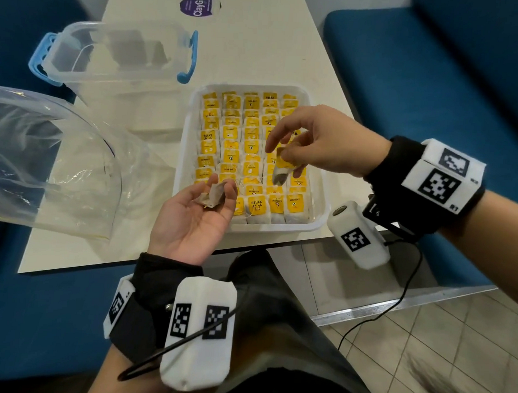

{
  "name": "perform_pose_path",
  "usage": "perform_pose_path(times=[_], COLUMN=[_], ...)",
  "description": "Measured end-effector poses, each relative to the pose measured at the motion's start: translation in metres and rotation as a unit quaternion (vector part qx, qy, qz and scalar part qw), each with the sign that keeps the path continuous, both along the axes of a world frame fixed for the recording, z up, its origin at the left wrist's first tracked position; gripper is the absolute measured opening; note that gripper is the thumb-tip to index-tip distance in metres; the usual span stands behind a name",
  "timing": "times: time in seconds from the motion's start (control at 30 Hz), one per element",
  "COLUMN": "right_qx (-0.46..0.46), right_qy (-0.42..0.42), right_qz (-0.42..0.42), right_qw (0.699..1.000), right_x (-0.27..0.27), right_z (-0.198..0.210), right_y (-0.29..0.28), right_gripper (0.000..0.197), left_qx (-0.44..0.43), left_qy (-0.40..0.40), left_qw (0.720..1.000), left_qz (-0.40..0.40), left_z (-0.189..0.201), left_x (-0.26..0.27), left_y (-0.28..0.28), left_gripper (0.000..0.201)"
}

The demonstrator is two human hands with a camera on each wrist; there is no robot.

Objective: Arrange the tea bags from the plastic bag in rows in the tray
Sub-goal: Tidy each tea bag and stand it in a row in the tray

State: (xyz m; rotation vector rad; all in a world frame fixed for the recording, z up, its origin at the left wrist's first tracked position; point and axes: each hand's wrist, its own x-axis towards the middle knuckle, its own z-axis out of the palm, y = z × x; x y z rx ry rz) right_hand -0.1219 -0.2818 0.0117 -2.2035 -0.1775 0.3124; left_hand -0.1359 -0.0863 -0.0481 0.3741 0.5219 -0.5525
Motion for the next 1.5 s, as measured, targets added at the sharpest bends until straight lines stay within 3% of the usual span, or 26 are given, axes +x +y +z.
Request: perform_pose_path(times=[0.2,0.4,0.53,0.83,1.13,1.27,1.4,1.5], right_qx=[-0.224,-0.280,-0.326,-0.269,-0.314,-0.325,-0.312,-0.299], right_qy=[-0.004,0.032,0.092,0.173,0.161,0.139,0.155,0.158], right_qz=[0.061,0.134,0.200,0.186,0.207,0.189,0.162,0.155], right_qw=[0.973,0.950,0.920,0.929,0.912,0.916,0.923,0.928], right_x=[0.008,0.014,0.017,0.020,0.020,0.017,0.017,0.018], right_z=[-0.012,-0.018,-0.024,-0.045,-0.055,-0.056,-0.059,-0.061], right_y=[0.002,0.005,0.008,0.014,0.021,0.023,0.022,0.021], right_gripper=[0.033,0.003,0.027,0.025,0.026,0.004,0.020,0.014], left_qx=[0.001,-0.002,0.005,0.016,0.020,0.017,0.018,0.019], left_qy=[0.014,0.019,0.018,0.022,0.023,0.020,0.016,0.010], left_qw=[1.000,1.000,1.000,1.000,0.999,0.999,0.999,0.999], left_qz=[0.001,0.009,0.002,-0.014,-0.021,-0.026,-0.031,-0.036], left_z=[-0.001,-0.001,-0.001,-0.001,-0.001,0.000,0.002,0.003], left_x=[-0.001,0.000,-0.002,-0.001,0.000,-0.002,-0.002,-0.002], left_y=[0.000,0.001,-0.002,-0.011,-0.015,-0.018,-0.019,-0.020], left_gripper=[0.017,0.019,0.018,0.020,0.019,0.021,0.023,0.024])
